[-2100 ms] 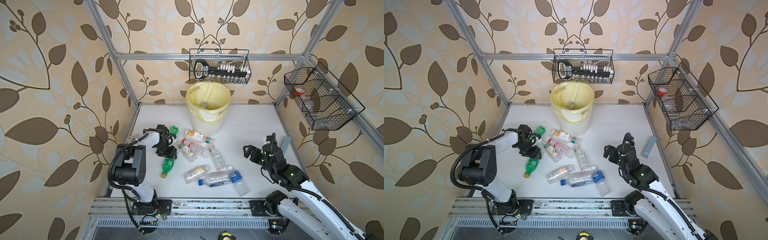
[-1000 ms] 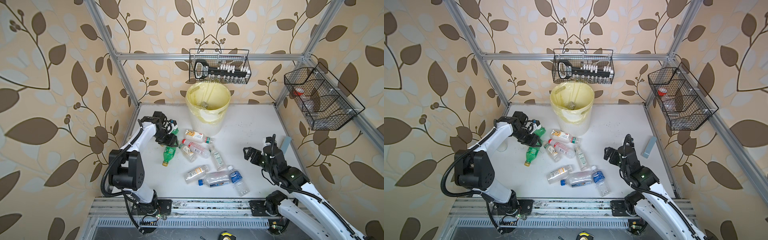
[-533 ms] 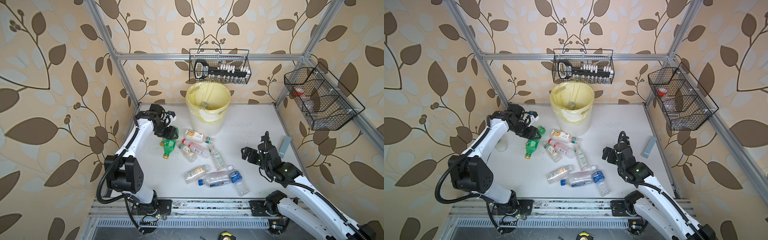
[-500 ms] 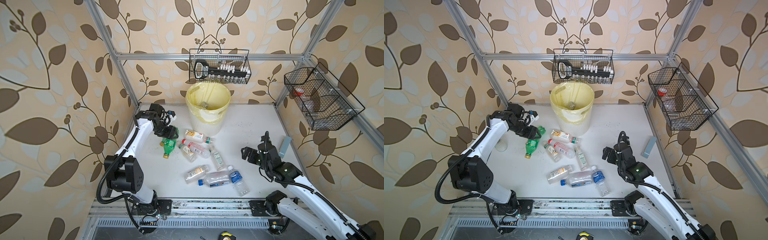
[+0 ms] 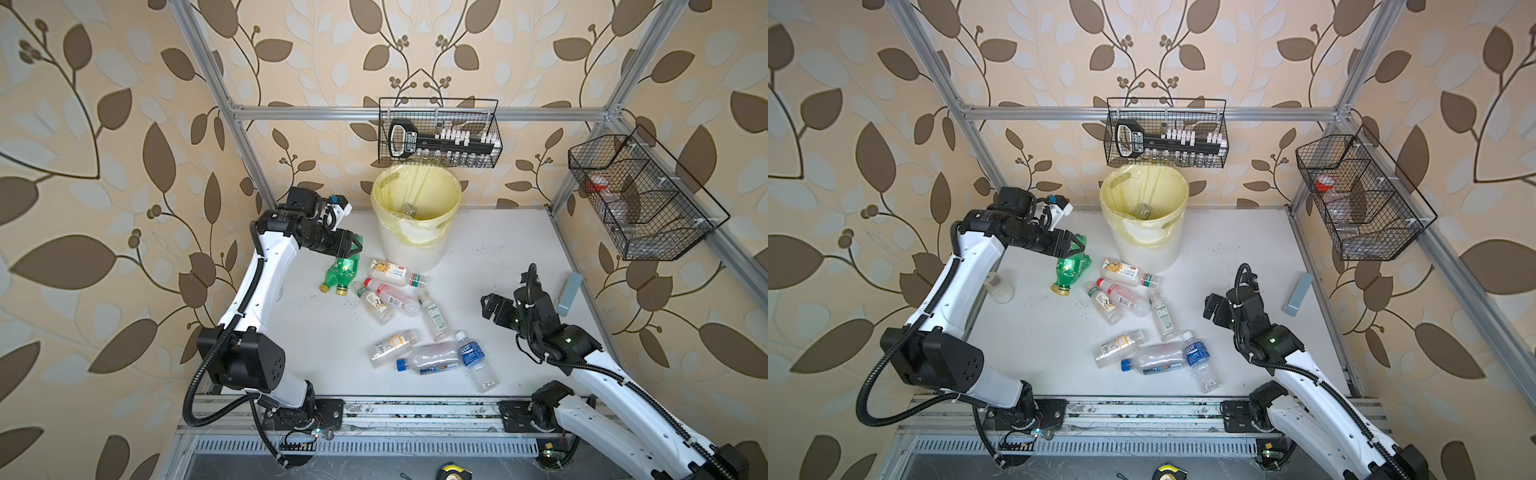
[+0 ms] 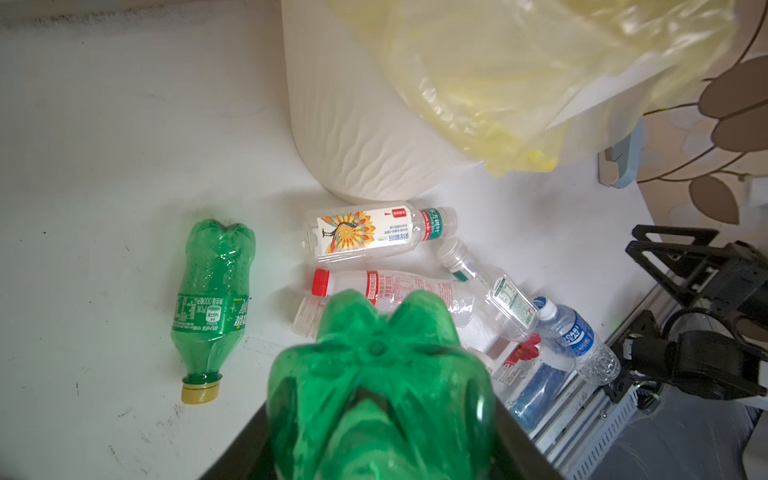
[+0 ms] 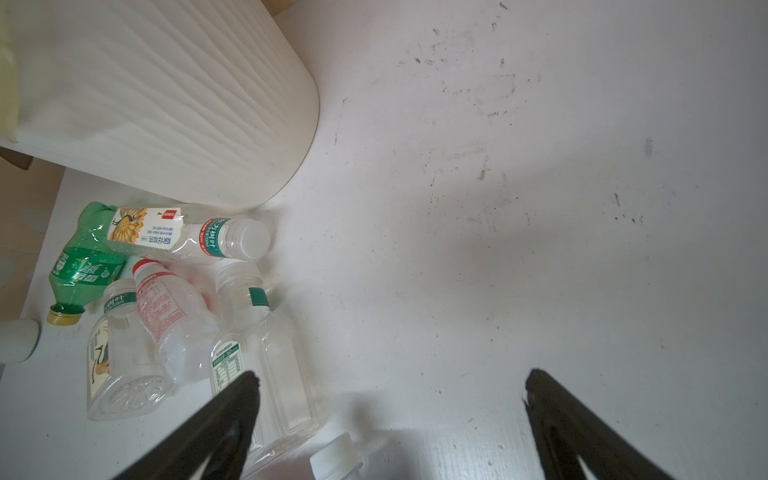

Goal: Throw the plastic bottles in the bin
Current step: 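Lift the green soda bottle with the left gripper toward the yellow bin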

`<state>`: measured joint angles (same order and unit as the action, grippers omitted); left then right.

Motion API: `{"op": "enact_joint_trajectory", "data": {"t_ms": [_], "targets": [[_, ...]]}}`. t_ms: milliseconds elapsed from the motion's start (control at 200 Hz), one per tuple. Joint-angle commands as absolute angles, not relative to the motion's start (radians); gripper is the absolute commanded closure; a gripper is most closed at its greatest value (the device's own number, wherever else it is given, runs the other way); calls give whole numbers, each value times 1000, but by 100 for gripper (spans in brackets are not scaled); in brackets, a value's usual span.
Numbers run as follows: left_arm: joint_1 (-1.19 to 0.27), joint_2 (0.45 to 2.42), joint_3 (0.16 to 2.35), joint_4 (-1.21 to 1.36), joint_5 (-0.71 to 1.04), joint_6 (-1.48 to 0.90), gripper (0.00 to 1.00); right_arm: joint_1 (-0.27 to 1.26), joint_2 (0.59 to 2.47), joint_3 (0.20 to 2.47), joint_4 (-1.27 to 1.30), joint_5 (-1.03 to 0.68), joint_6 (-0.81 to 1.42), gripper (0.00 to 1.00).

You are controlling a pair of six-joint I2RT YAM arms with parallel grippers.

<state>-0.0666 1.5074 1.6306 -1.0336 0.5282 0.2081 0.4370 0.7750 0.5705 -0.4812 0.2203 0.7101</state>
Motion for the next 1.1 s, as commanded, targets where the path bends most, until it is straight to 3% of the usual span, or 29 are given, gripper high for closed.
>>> {"op": "enact_joint_trajectory", "data": {"t_ms": [0,305,825,1095], "targets": [[-72,1445,1678,-1004,569,161,61,434,770,556,-466,213,737,0],[-71,1372,1732,-922,528,101,63,434,771,572,-463,204,739,0],[-71,1216,1528,-734,439,28,62,433,753,558,-486,223,715,0],[-71,1245,1550,-687,452,-34,62,433,767,548,-468,208,714,0]]}}
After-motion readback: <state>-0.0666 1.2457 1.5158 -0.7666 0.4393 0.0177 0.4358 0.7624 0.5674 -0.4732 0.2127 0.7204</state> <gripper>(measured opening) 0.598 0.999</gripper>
